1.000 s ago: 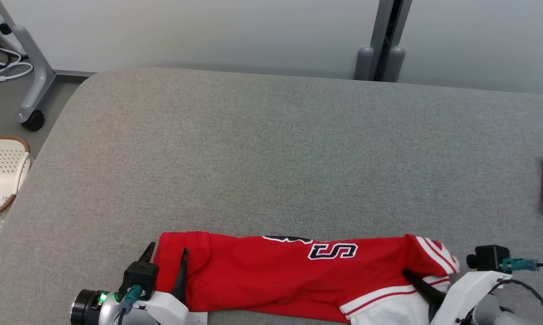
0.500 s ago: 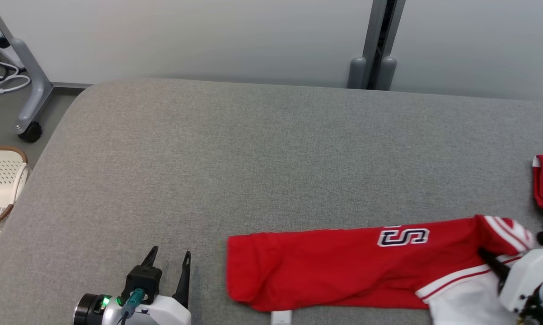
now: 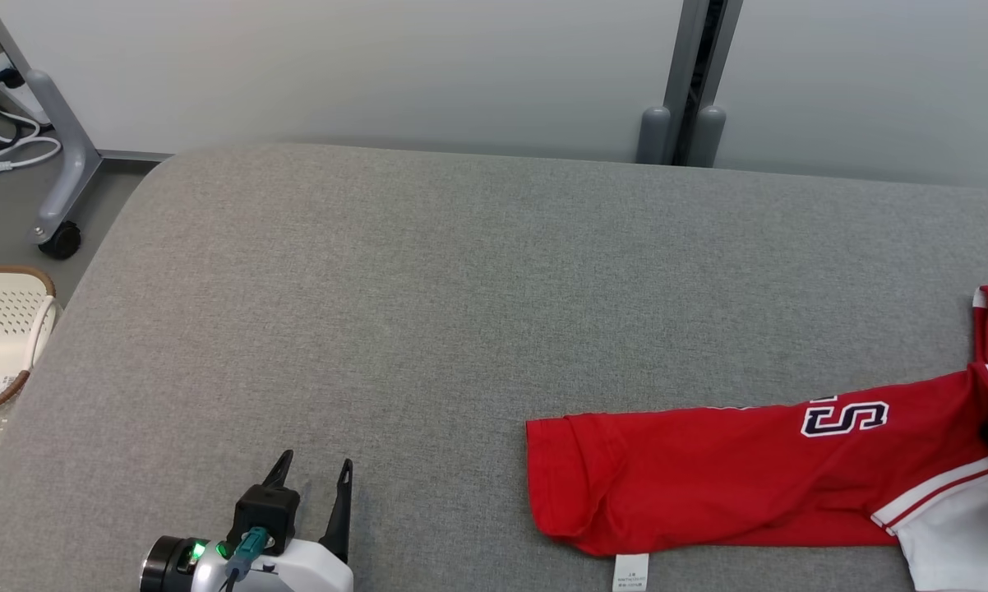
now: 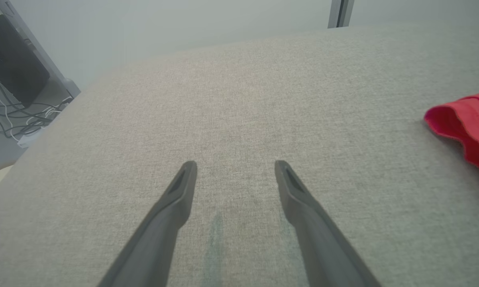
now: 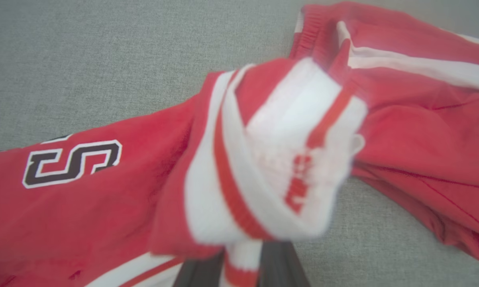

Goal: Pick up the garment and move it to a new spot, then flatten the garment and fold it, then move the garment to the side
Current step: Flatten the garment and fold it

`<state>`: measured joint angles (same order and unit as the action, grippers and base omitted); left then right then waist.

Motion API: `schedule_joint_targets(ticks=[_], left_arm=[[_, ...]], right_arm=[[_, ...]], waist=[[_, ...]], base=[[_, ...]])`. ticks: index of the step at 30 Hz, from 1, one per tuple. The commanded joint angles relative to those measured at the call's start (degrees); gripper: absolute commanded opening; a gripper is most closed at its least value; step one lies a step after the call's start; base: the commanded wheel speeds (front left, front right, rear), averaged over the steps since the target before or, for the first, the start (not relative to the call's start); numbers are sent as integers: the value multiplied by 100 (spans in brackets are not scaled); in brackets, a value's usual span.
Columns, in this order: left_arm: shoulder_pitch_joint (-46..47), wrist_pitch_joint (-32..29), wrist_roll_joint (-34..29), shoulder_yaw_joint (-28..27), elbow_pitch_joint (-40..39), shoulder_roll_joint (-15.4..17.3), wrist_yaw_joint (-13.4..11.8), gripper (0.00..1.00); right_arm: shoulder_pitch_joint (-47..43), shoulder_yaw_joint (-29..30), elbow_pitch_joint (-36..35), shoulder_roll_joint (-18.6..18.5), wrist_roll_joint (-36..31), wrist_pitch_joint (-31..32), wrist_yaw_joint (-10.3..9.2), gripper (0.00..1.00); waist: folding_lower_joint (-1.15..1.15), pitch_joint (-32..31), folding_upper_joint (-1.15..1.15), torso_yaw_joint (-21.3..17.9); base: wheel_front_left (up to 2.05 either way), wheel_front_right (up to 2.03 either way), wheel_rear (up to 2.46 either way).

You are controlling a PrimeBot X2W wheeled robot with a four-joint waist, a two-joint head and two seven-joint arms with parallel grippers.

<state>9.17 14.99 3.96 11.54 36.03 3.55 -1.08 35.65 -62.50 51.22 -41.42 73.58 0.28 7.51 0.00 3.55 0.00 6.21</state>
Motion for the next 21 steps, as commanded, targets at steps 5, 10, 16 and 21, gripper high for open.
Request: schedule_joint_targets(ticks=[5,10,16,21], left_arm=[[-40,21,19,-36,-1,13,-39,100],[-97,21,42,-54,7,4,-51,100],[-180,21,78,-61,4,-12,-63,100],[-256,21,135,-49,-6,-29,-83,100]], right_arm=[[173,-97,92,94,-66,123,-2,0],[322,-193,147,228,-163,253,-2,0],[484,-257,-85,379,-174,534,-2,0],[591,-308,-427,443,-200,867,-1,0]], waist=[[0,-33,0,7],[0,-105,0,-47],[0,-241,0,-182],[0,-347,0,-304]], base=[[0,0,0],[0,0,0],[0,0,0],[0,0,0]])
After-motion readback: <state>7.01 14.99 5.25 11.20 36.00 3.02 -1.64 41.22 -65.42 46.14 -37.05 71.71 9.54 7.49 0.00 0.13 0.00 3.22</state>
